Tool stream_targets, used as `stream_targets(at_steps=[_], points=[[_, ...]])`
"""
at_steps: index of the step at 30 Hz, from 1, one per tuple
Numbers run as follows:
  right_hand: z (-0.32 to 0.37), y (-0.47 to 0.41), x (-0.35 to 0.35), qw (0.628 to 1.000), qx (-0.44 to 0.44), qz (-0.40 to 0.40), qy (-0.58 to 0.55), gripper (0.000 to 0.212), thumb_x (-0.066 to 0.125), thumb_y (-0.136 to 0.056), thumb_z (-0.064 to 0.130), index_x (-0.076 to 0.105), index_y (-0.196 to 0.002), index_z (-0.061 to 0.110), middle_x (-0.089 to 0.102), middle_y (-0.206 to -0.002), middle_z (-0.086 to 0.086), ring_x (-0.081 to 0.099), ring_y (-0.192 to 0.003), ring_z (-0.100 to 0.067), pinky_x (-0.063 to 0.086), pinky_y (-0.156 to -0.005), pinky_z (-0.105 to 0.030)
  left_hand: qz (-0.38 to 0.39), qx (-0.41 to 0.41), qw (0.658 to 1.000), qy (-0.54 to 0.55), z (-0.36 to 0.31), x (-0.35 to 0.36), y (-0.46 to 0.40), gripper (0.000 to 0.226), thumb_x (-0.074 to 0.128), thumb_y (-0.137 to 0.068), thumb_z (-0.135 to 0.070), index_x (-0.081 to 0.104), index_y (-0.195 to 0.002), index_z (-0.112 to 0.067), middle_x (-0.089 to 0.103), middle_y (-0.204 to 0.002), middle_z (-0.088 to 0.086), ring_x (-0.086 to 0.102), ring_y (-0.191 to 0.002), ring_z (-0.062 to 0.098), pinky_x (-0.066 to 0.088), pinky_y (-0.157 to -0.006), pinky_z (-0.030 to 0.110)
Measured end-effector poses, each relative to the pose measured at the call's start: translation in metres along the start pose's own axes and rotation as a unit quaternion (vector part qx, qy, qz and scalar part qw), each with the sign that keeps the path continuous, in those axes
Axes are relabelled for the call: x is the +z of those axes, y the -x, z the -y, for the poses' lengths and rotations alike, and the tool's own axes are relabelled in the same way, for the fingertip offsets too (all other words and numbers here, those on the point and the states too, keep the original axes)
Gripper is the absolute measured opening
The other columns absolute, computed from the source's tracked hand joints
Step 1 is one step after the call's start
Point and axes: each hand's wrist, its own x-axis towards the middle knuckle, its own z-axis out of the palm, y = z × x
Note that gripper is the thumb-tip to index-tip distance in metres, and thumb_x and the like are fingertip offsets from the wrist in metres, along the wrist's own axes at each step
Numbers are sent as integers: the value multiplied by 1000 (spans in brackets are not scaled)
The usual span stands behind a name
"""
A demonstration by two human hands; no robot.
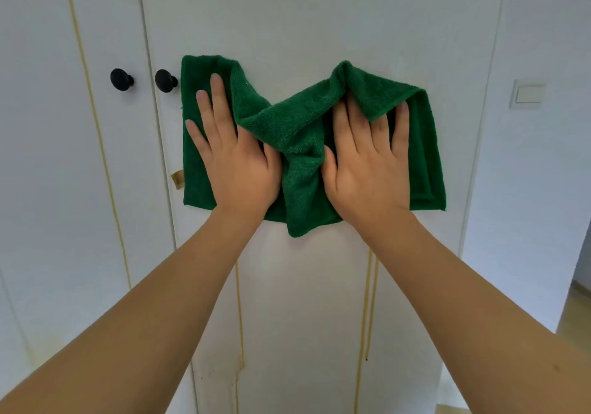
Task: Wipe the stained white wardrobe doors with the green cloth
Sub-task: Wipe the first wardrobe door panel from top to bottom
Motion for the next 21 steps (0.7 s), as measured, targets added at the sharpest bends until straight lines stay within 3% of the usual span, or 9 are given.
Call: stream_targets(at_steps=[12,17,21], points=[[-10,4,3,1000,-6,-25,8,63,30,-101,43,27,-155,11,33,-158,-6,33,-142,-31,8,-121,-54,2,8,999,-41,4,3,1,59,36,-101,-35,29,-156,-14,11,-169,7,4,-156,32,1,-124,56],[-52,17,-3,997,72,-27,28,64,27,-102,46,23,-156,11,27,-161,-8,29,-143,-33,7,-121,-55,10,-8,997,-82,3,4,-1,67,26,-102,-42,12,-162,-15,9,-169,9,3,-156,31,1,-124,56],[-51,19,-3,992,123,-27,32,66,27,-101,44,23,-155,7,26,-159,-17,30,-140,-40,8,-120,-57,14,-15,996,-89,1,4,0,68,24,-101,-43,10,-162,-15,8,-169,9,2,-156,32,1,-125,56]])
